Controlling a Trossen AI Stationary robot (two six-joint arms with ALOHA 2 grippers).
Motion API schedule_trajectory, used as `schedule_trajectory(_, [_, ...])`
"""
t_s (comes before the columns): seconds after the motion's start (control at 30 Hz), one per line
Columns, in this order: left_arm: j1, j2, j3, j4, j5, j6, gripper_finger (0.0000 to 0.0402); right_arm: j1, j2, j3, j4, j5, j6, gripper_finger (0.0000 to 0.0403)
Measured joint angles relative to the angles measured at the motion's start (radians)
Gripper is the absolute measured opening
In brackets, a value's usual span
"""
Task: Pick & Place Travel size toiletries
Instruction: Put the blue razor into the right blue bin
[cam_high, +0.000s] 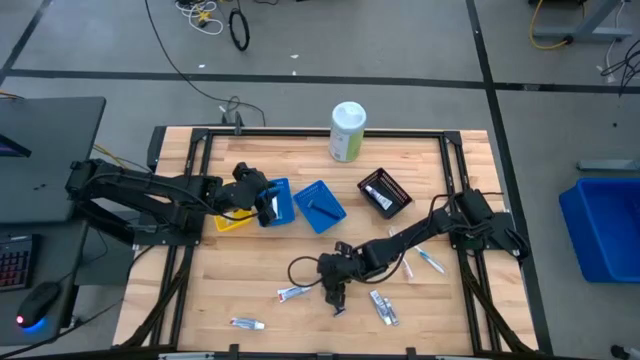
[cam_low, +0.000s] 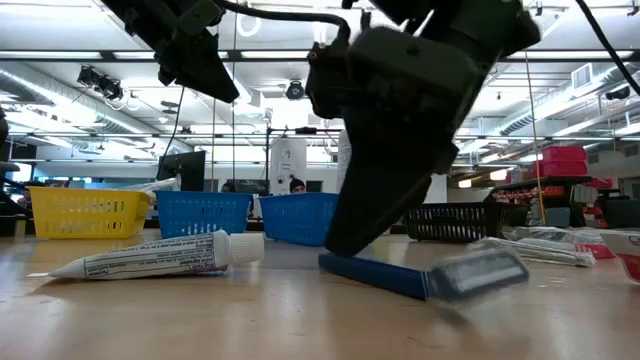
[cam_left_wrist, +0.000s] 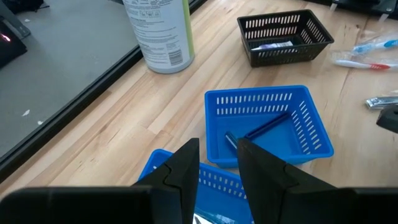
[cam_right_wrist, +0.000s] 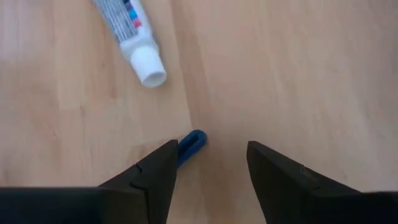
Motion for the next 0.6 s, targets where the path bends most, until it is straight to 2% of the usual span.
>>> schedule_trajectory(0.1, [0.000,0.000,0.000,0.000,0.000,0.000,0.0116,0.015,0.000,0.000,-0.009,0.043,-0.023,0.0206])
schedule_trajectory(0.27, [0.000,0.000,0.000,0.000,0.021,-0.002,0.0116,0.010,0.005,0.002,-0.038,0.021,-0.034,0.0199])
schedule_trajectory(0.33, [0.000,0.000,0.000,0.000,0.025,-0.002,0.0116,0.011,0.003,0.003,-0.057,0.046,-0.059,0.0194])
schedule_trajectory(0.6, [0.000,0.000,0.000,0.000,0.024,-0.002,0.0116,-0.045,-0.071,-0.002,-0.124,0.079,-0.139,0.0187])
